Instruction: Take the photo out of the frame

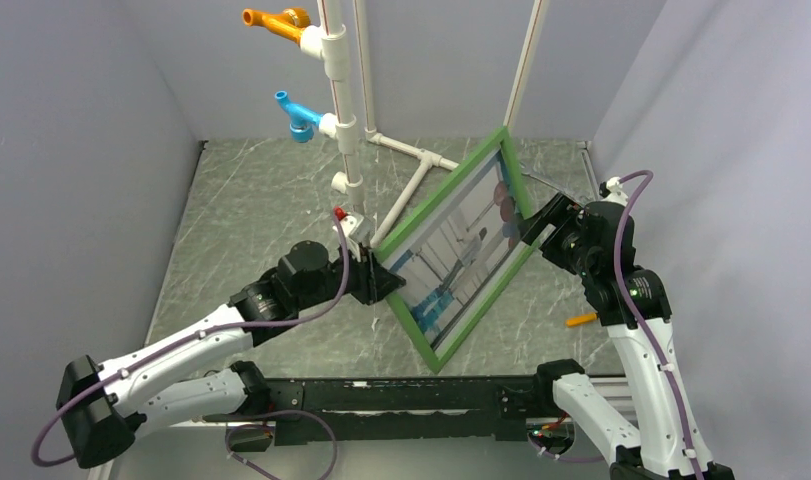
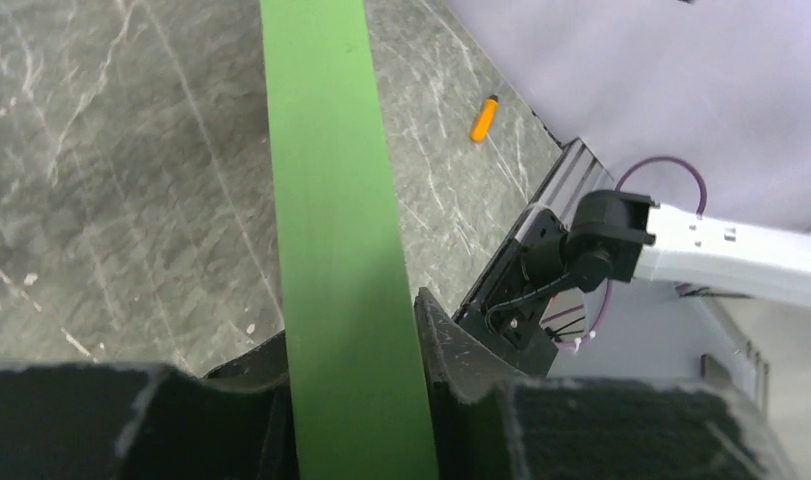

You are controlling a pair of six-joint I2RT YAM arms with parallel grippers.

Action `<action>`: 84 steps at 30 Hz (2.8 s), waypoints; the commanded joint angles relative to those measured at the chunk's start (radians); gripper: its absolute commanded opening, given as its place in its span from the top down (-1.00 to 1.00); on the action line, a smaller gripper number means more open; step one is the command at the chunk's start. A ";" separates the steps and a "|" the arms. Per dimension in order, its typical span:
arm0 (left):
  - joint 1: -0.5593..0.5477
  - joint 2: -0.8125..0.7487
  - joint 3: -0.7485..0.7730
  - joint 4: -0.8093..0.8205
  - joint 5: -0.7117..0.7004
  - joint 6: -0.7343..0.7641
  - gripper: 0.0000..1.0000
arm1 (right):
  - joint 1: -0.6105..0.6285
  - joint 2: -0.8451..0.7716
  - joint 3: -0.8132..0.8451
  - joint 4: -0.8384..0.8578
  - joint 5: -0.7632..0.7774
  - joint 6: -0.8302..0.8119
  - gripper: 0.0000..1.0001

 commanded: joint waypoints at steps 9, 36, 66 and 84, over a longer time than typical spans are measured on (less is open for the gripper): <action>0.272 0.144 -0.245 0.354 0.450 -0.320 1.00 | 0.000 -0.022 -0.014 0.008 0.040 -0.022 -0.64; 0.370 0.763 -0.489 1.259 0.604 -0.745 1.00 | -0.001 0.002 -0.070 0.026 0.028 -0.030 -0.64; 0.375 0.537 -0.540 0.782 0.395 -0.517 -0.99 | -0.068 0.171 -0.317 0.106 0.048 -0.008 -0.90; 0.334 0.338 -0.463 0.534 0.338 -0.441 -0.65 | -0.309 0.415 -0.554 0.322 -0.076 0.089 -0.53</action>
